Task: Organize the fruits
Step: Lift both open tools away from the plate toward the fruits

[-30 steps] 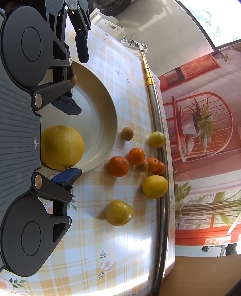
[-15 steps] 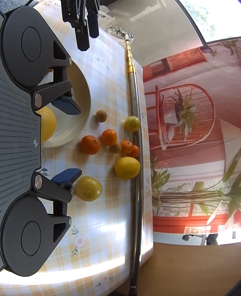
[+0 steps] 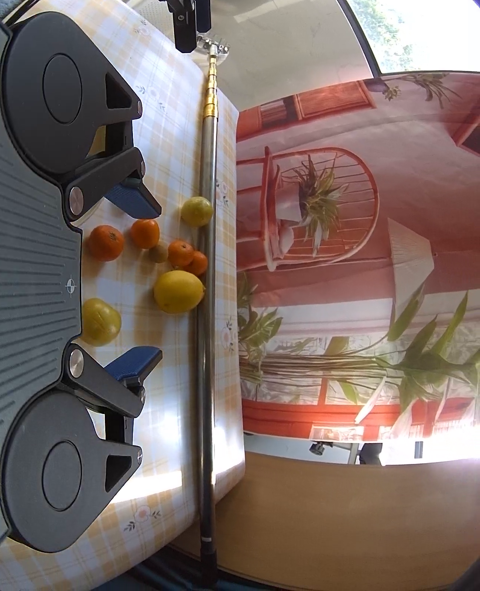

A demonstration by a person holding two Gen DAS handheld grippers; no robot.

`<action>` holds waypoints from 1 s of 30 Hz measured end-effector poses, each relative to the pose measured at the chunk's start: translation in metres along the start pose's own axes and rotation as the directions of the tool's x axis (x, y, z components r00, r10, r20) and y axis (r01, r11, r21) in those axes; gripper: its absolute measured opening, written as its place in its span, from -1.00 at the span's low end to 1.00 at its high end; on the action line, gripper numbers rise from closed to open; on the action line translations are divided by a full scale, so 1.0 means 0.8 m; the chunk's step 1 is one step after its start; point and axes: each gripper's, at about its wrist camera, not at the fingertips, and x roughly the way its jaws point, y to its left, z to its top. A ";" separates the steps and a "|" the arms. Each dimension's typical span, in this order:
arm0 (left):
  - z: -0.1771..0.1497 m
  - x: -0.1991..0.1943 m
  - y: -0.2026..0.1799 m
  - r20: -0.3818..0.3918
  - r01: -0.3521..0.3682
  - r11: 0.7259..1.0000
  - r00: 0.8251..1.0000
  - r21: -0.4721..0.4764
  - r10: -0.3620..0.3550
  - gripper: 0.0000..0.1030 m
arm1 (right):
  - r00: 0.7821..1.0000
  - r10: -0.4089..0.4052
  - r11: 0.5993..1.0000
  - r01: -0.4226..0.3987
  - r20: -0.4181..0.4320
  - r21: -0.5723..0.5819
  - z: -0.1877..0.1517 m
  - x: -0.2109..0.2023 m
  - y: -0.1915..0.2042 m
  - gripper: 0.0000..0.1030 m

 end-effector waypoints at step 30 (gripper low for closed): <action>-0.011 0.159 -0.047 -0.241 0.245 0.961 0.948 0.132 -0.208 0.27 | 0.996 -0.013 0.997 0.019 -0.087 0.076 -0.006 0.056 -0.026 0.54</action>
